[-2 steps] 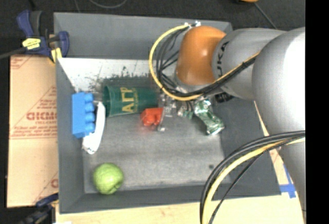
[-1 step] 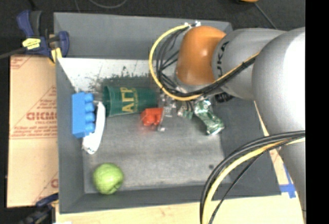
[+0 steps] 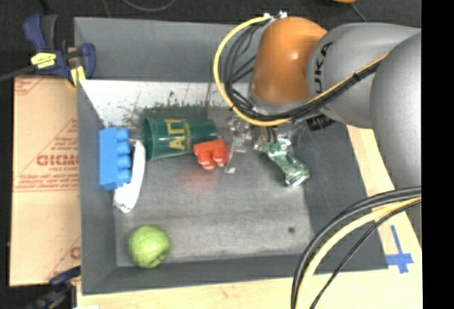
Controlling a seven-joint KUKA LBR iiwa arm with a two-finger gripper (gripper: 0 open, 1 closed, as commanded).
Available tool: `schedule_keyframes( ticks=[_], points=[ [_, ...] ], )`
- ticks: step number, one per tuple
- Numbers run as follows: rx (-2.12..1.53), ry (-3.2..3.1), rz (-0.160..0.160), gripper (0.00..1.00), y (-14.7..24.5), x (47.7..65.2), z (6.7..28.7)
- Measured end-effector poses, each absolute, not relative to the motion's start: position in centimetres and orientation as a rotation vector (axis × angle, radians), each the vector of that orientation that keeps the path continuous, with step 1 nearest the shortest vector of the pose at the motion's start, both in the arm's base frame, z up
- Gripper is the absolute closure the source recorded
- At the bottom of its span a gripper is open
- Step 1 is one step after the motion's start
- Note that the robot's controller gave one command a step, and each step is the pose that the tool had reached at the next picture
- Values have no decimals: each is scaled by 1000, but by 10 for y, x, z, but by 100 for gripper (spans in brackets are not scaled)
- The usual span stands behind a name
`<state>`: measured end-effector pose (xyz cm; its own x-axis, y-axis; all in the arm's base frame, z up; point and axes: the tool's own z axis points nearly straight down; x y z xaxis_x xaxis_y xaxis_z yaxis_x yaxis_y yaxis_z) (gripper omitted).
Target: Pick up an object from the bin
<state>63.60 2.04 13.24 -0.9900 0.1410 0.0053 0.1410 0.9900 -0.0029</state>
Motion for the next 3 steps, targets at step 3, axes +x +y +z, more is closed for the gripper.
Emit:
schedule_keyframes(
  ticks=[3],
  points=[
    [-258, -3136, -2, 100, 1, 645, 229]
  ],
)
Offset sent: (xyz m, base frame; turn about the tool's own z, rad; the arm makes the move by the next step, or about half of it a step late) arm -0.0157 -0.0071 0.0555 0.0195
